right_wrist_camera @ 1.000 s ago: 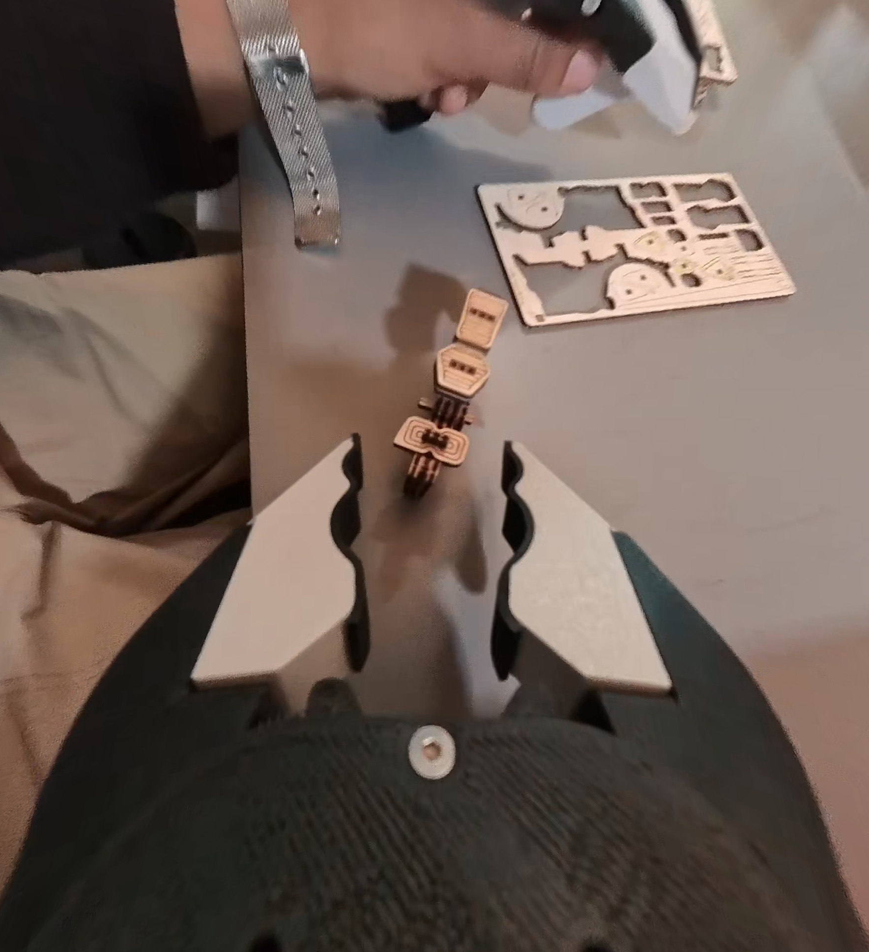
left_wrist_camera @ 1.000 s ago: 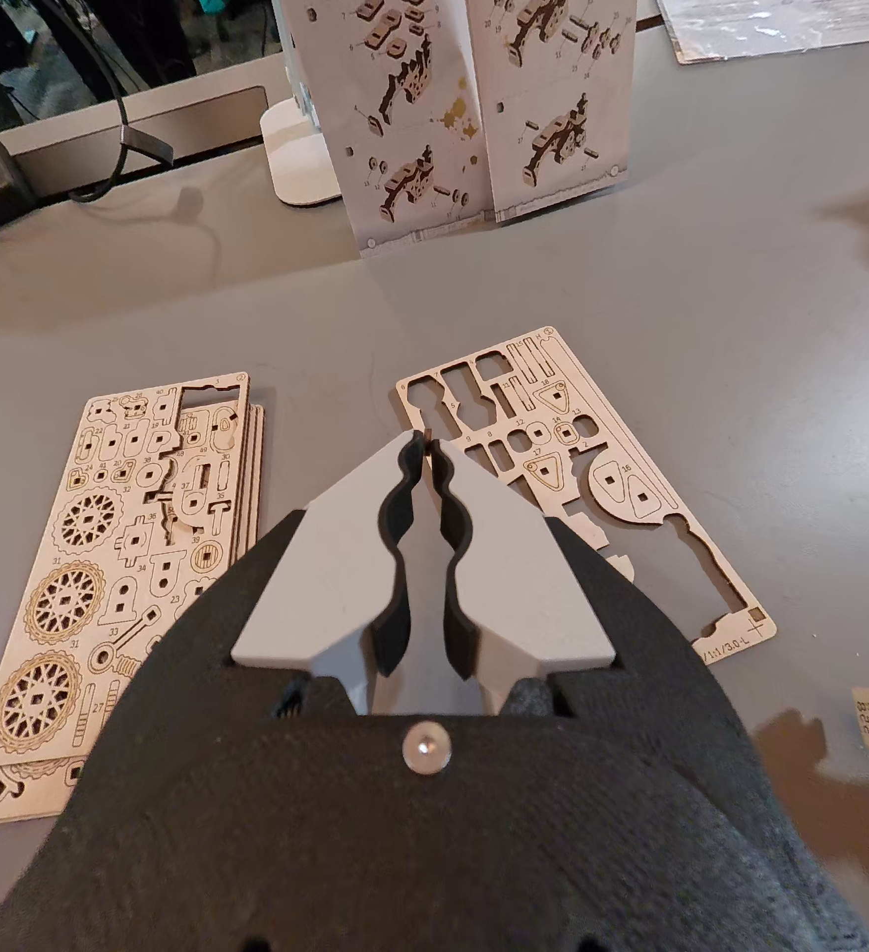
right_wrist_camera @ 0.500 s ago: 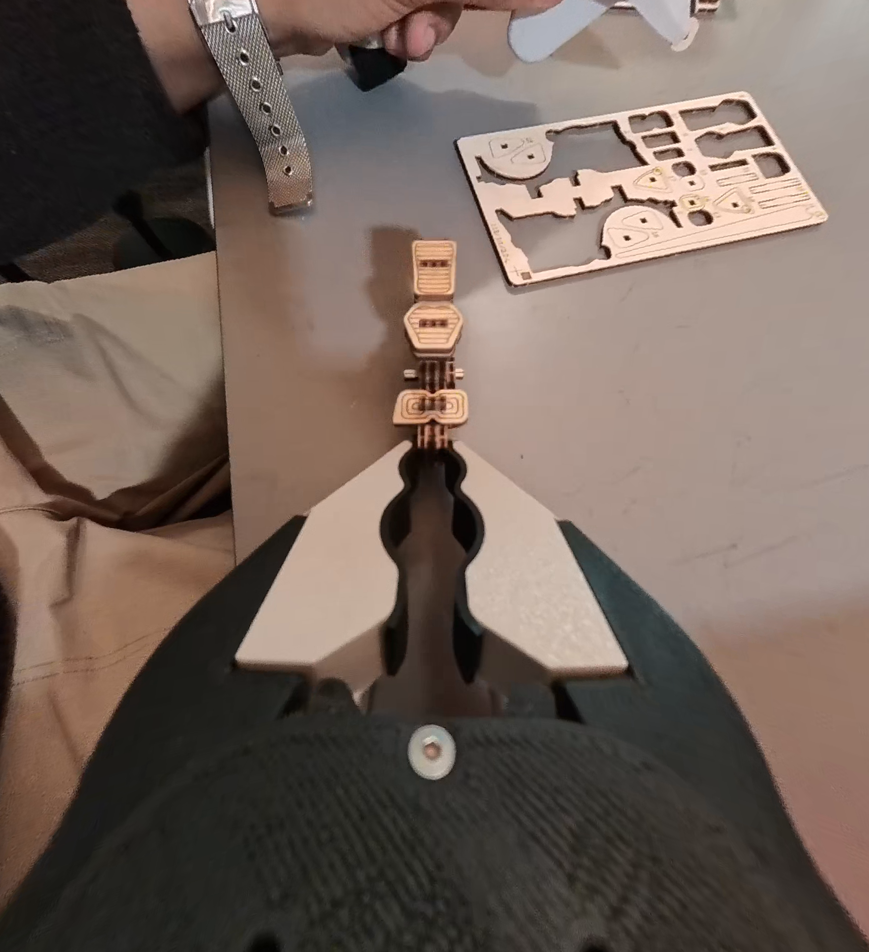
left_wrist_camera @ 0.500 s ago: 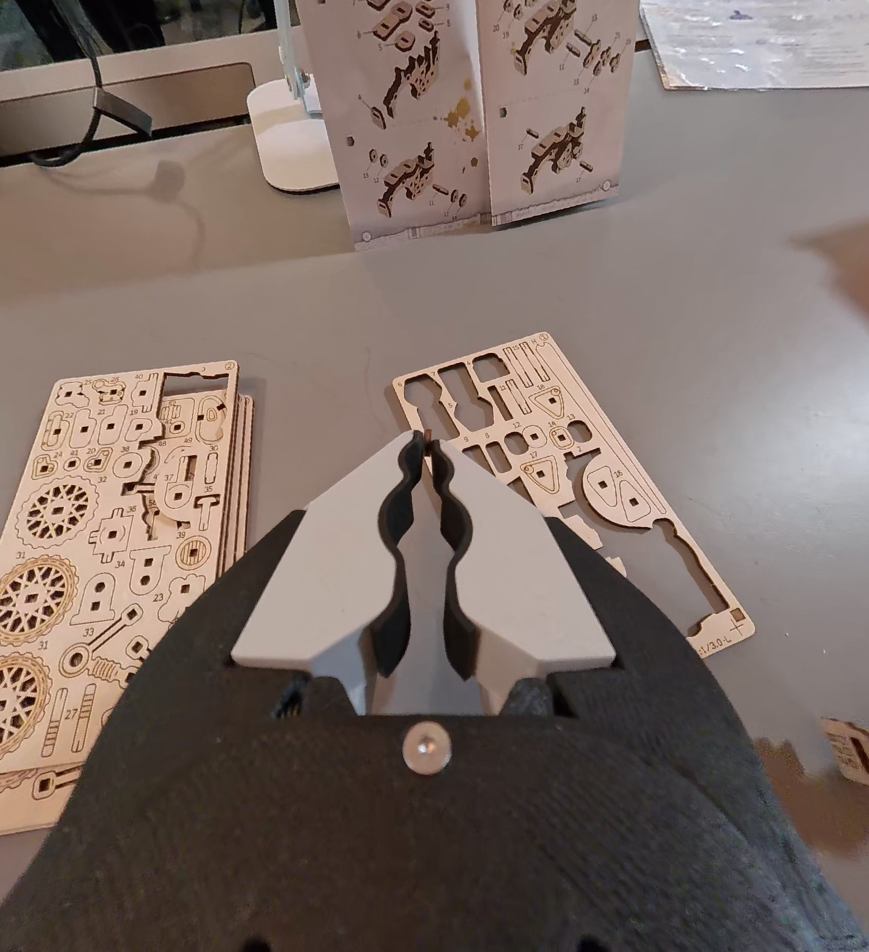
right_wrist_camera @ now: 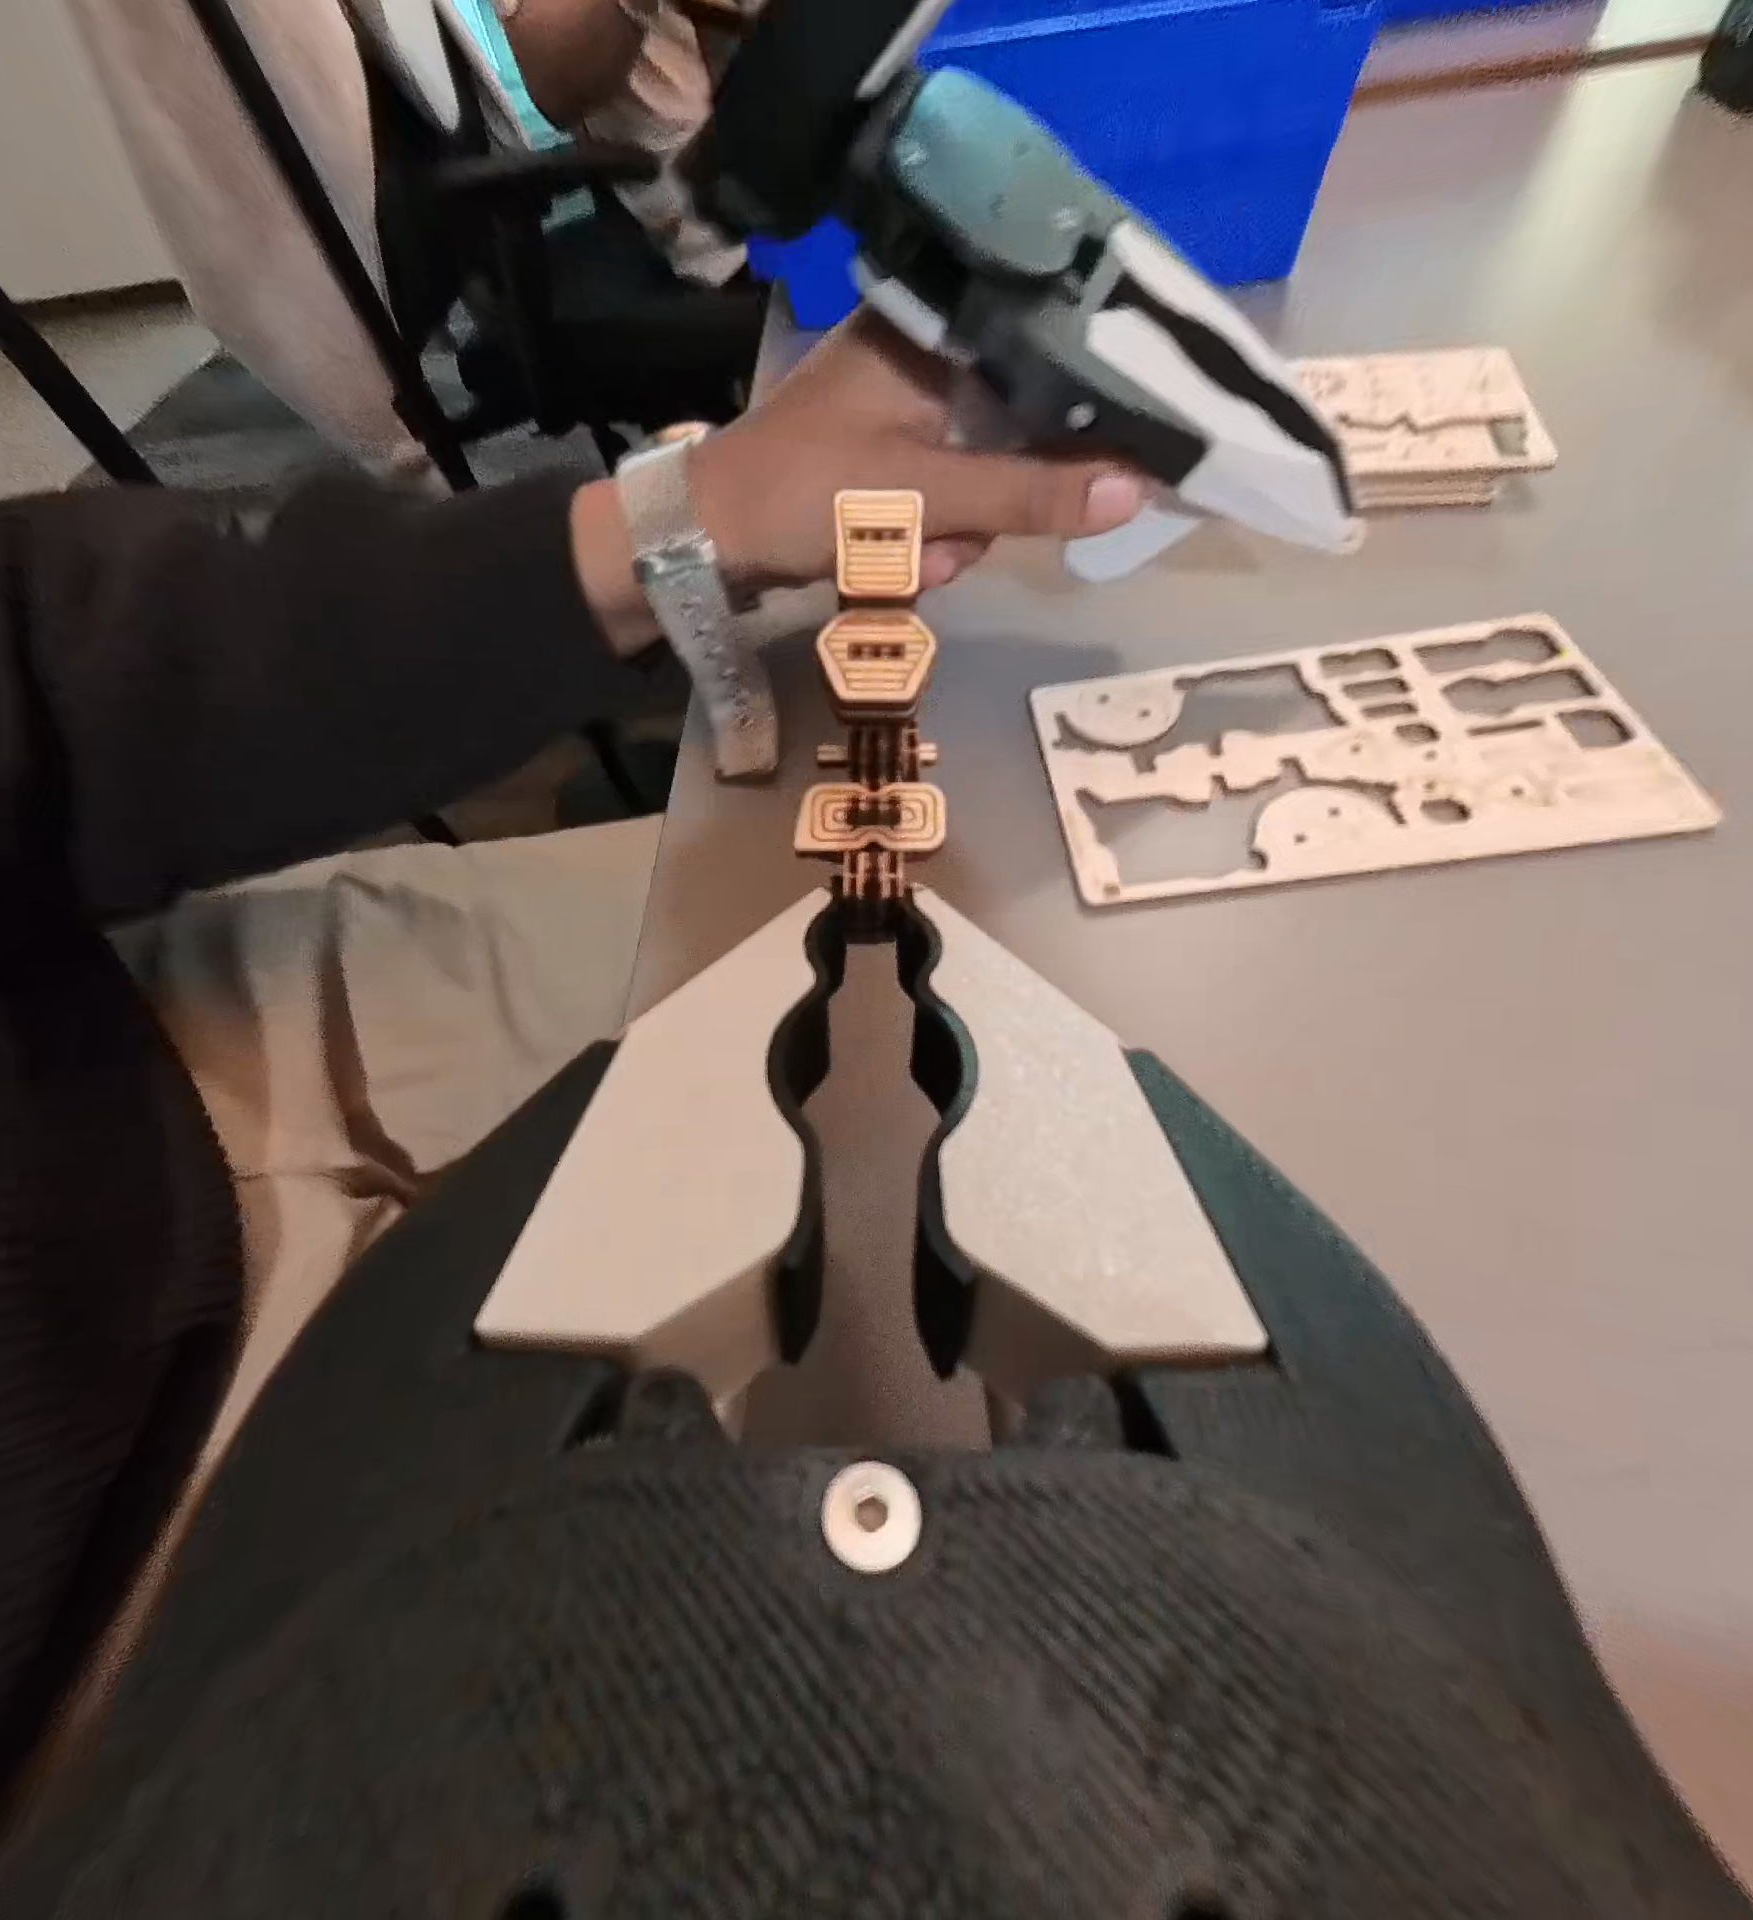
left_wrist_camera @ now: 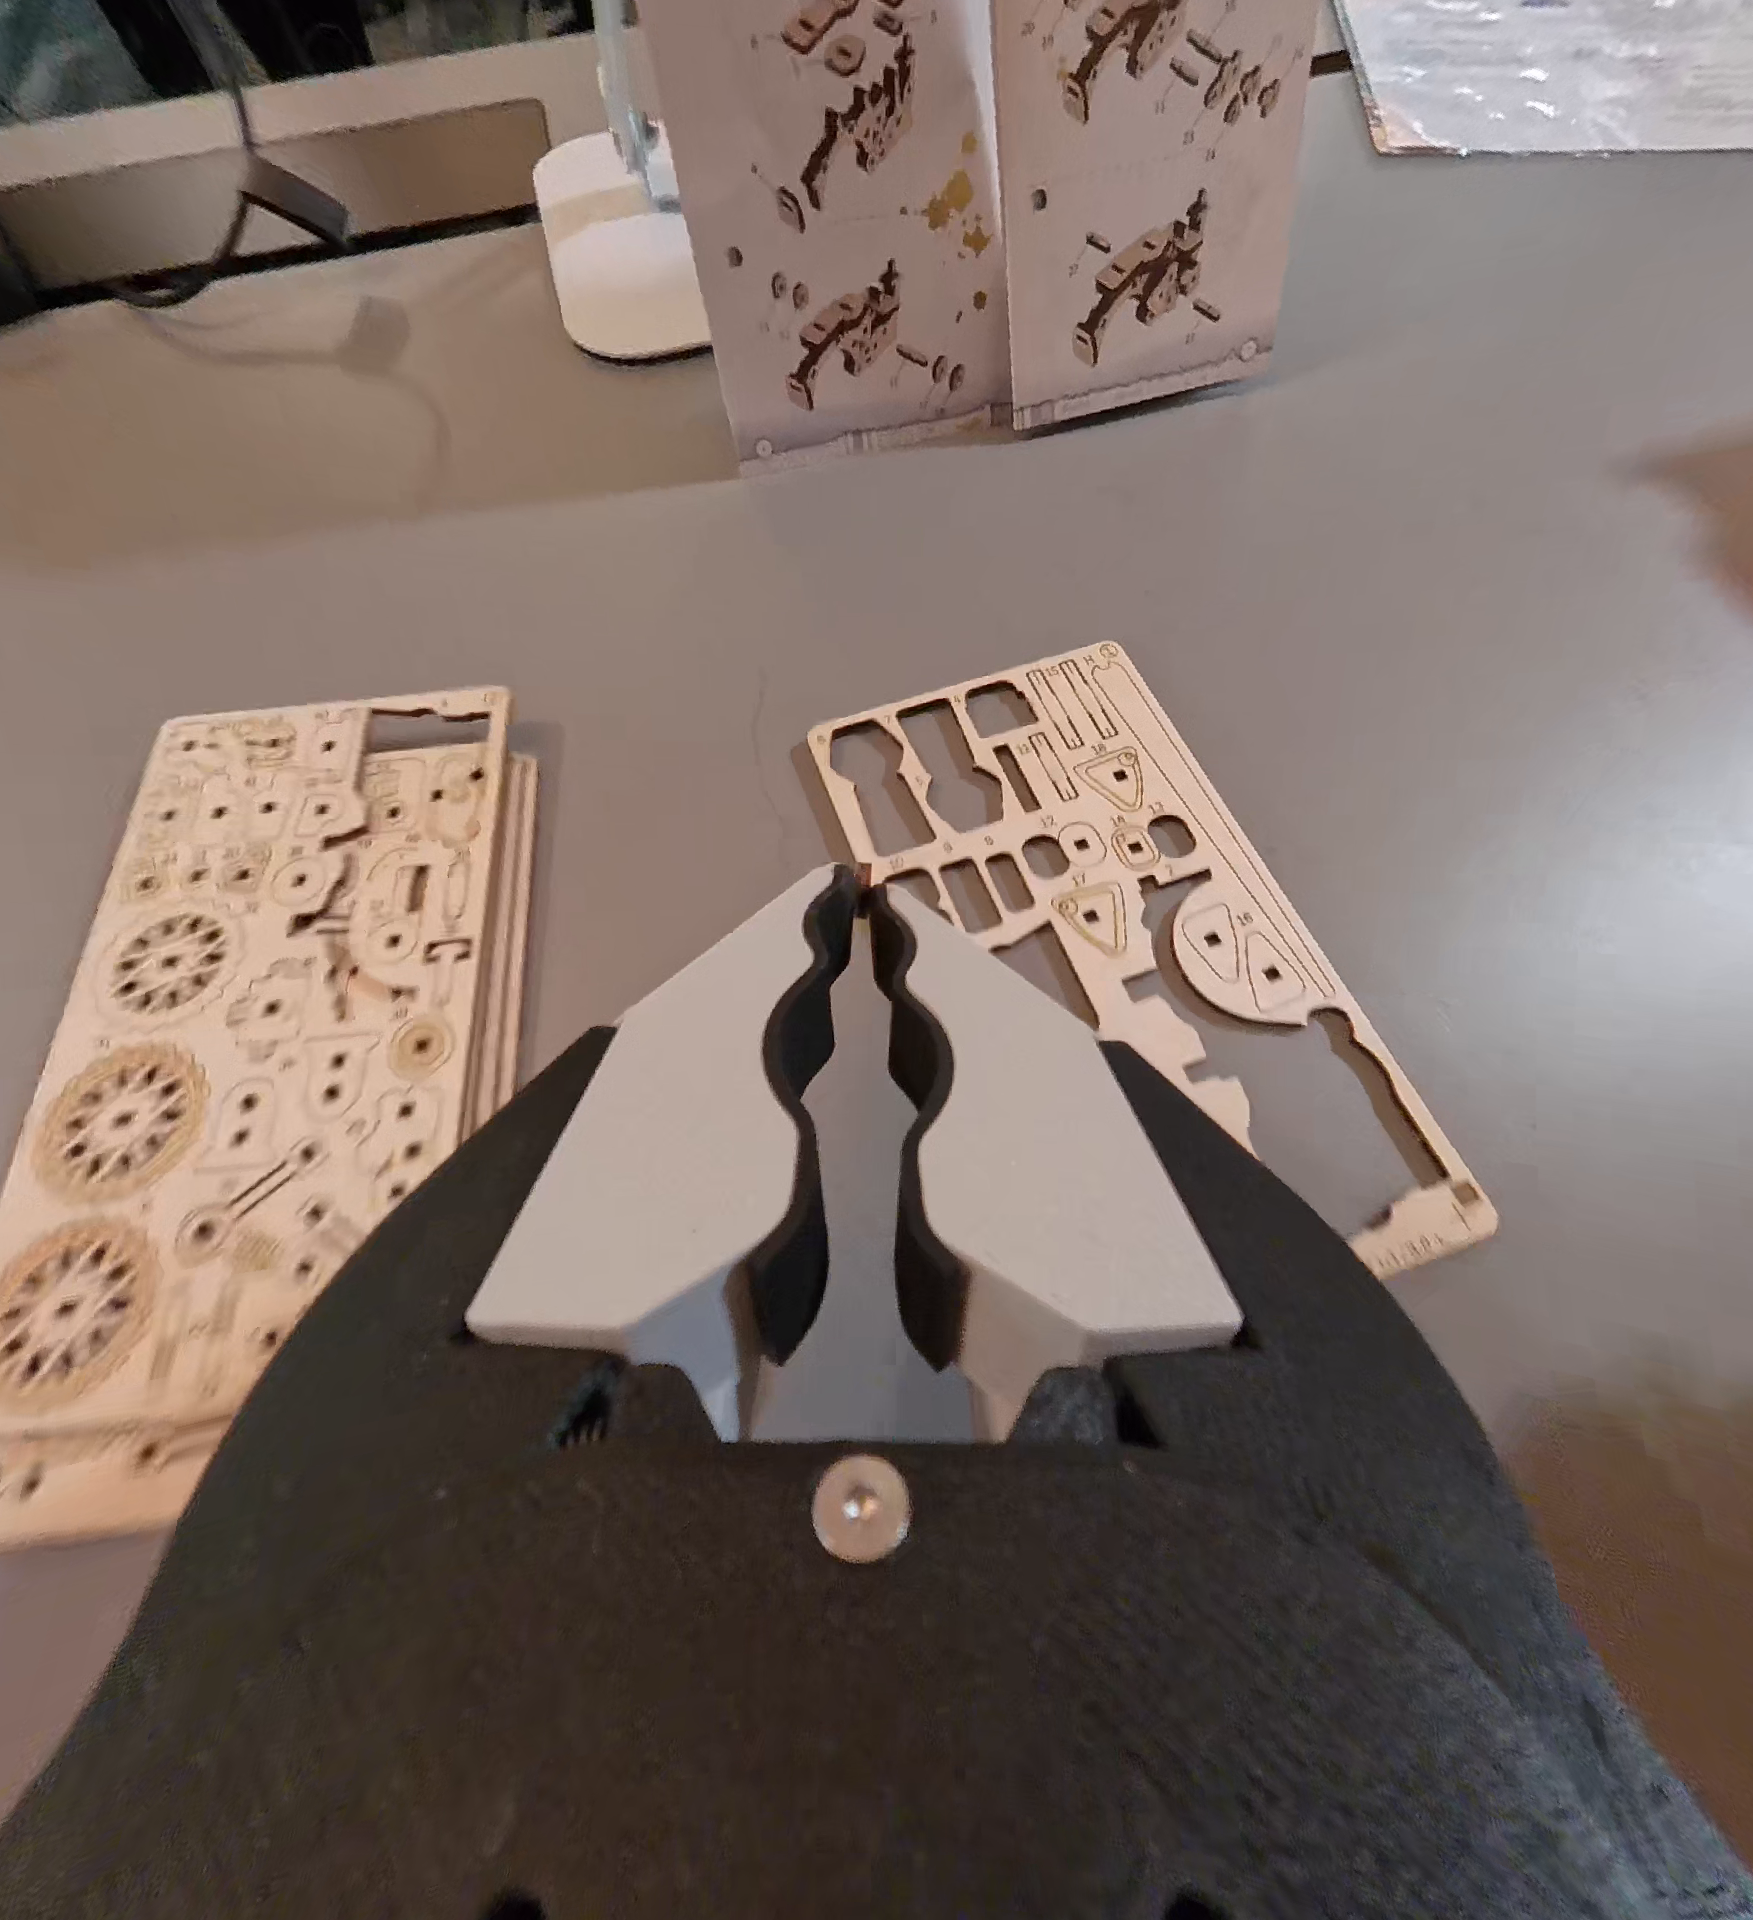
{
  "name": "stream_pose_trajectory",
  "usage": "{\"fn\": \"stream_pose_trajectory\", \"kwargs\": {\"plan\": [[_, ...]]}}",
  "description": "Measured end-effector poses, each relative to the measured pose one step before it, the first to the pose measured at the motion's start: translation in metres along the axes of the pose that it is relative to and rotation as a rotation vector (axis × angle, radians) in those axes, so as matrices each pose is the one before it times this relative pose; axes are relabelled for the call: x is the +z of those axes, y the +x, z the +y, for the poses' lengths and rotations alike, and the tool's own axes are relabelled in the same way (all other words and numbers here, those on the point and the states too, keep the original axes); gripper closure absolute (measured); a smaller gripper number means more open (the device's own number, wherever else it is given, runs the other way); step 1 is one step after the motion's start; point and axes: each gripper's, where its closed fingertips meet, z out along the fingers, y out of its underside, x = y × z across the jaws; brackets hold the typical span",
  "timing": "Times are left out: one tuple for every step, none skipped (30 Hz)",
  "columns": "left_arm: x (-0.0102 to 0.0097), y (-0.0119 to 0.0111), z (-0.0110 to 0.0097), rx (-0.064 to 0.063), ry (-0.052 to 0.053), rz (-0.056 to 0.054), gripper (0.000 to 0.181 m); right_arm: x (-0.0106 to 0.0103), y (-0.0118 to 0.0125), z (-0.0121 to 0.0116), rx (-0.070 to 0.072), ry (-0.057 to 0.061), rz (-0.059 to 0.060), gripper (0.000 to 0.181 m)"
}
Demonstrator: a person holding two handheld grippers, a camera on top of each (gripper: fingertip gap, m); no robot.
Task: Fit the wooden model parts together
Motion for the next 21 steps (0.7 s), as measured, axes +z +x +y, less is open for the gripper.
{"fn": "stream_pose_trajectory", "kwargs": {"plan": [[-0.01111,-0.00133,-0.00265,0.0085,0.021,-0.0266,0.18,0.00017,0.00245,-0.00676,-0.0053,0.0146,-0.0054,0.174],[-0.01235,-0.00067,-0.00405,0.0097,0.033,-0.0198,0.18,0.00082,0.00301,-0.00524,-0.0166,0.0026,-0.0002,0.174],[-0.01056,0.00049,-0.00225,0.0025,0.023,-0.0003,0.18,0.00154,0.00243,-0.00422,-0.0275,-0.0039,-0.0009,0.173],[-0.00767,0.00089,0.00129,-0.0143,0.0005,0.0157,0.18,0.00224,0.00236,-0.00375,-0.0324,-0.0044,0.0012,0.173],[-0.00559,0.00331,0.00283,-0.0273,-0.0057,0.0394,0.18,0.00298,0.00161,-0.00354,-0.0281,0.0007,-0.0022,0.173],[-0.00483,0.00604,0.00196,-0.03,0.0059,0.0598,0.18,0.00355,-0.00033,-0.00395,-0.0167,0.0074,-0.0135,0.173],[-0.00458,0.00456,0.0019,-0.0311,0.0125,0.0501,0.18,0.00358,-0.00194,-0.00418,-0.007,0.0134,-0.0215,0.173],[-0.00465,0.00292,0.002,-0.0276,0.0138,0.0383,0.18,0.00304,-0.0024,-0.00386,-0.002,0.0177,-0.0209,0.173],[-0.00482,0.00192,0.00177,-0.0239,0.015,0.0287,0.18,0.00228,-0.00259,-0.00259,-0.0002,0.016,-0.0172,0.173],[-0.00475,0.00075,0.00102,-0.0226,0.0184,0.0172,0.18,0.0012,-0.00245,-0.00015,-0.0004,0.0069,-0.0121,0.173],[-0.00403,0.00152,0.00048,-0.0206,0.0196,0.0186,0.18,-0.0001,-0.00221,0.00237,-0.0008,-0.0043,-0.0053,0.173],[-0.00295,0.00336,0.00035,-0.0185,0.0185,0.0266,0.181,-0.00121,-0.00225,0.00356,-0.0027,-0.0111,0.0005,0.173],[-0.00158,0.00541,0.00028,-0.0178,0.0165,0.0359,0.181,-0.00236,-0.00228,0.00362,-0.0077,-0.0123,0.0052,0.173],[0.0,0.00583,0.00062,-0.0208,0.0127,0.0343,0.181,-0.00336,-0.00212,0.00273,-0.0119,-0.0096,0.0101,0.173],[0.00124,0.00585,0.00101,-0.0236,0.0093,0.0286,0.18,-0.00384,-0.00176,0.00173,-0.01,-0.0051,0.0132,0.173],[0.00247,0.00554,0.00196,-0.023,0.0002,0.0222,0.181,-0.00373,-0.00199,0.00057,-0.0031,-0.0001,0.0101,0.173],[0.00313,0.00523,0.00233,-0.0132,-0.0052,0.0137,0.181,-0.00348,-0.00297,0.00002,0.0042,0.0039,0.003,0.173],[0.00375,0.00561,0.00197,-0.0008,-0.0032,0.0109,0.181,-0.00303,-0.00377,0.0002,0.0086,0.0054,-0.0023,0.173],[0.00405,0.00605,0.00235,0.0084,-0.0079,0.0109,0.181,-0.00271,-0.00375,0.00131,0.0108,0.0059,-0.0019,0.173],[0.00435,0.00607,0.00303,0.0104,-0.0153,0.009,0.18,-0.00227,-0.00313,0.0032,0.0113,0.002,0.0021,0.173],[0.00417,0.00672,0.00356,0.013,-0.0213,0.013,0.18,-0.0022,-0.00213,0.00473,0.0083,-0.0049,0.0065,0.173]]}}
